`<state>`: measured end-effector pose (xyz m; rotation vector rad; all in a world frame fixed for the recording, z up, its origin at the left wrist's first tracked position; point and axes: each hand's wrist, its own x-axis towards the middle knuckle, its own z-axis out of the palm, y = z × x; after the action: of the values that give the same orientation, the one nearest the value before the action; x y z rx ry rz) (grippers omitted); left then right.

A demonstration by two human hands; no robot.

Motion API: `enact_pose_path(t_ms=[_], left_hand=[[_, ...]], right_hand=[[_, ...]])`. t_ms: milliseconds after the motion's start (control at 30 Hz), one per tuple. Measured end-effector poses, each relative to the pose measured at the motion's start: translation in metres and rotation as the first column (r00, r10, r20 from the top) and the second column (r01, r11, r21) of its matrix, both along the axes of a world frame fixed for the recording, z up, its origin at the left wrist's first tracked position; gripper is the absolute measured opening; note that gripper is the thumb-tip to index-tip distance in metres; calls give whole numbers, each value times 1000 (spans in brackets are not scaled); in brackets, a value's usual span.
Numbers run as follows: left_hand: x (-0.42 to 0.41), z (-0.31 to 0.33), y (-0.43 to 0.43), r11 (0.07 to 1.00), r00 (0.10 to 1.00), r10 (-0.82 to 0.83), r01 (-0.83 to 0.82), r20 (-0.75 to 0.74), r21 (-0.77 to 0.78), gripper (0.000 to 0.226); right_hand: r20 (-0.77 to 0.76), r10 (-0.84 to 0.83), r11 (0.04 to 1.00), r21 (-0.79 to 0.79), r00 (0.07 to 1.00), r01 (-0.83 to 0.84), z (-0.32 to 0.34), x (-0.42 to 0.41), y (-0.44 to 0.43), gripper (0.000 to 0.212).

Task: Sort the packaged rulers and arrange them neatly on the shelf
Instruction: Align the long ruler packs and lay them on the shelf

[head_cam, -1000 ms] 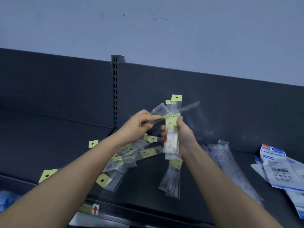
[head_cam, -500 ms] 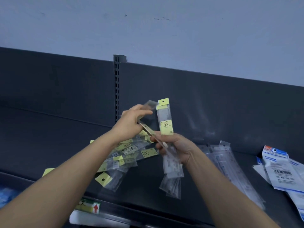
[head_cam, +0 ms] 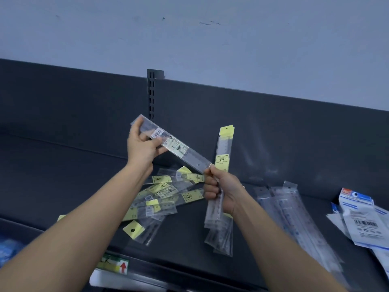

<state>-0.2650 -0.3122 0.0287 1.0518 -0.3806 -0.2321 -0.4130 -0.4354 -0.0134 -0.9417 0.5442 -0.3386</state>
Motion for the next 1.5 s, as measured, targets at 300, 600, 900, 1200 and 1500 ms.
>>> enact_pose_path(t_ms=[300,600,900,1200,1500], left_hand=[[-16,-13,-8,990,954,-65,26,292,135,36],[-38,-25,-12,717,621,-677,433,396,547,59],[-6,-51,-18,550,812,-486,-4,324,835,28],[-31,-68,-26,309,624,-679,-234,386,922,42],[-71,-71,-51,413,677,-735,481,-29,773,11]], right_hand=[[-39,9,1000,-13,999,-9,4,-1,13,58],[93,4,990,143,996,-17,18,-10,16,31],[-173,-322,916,-304,931,261,-3,-16,-8,15],[-293,-292,906,-390,910,165,-24,-38,-15,22],[-264,-395,871,-413,880,268,-22,-35,-23,37]])
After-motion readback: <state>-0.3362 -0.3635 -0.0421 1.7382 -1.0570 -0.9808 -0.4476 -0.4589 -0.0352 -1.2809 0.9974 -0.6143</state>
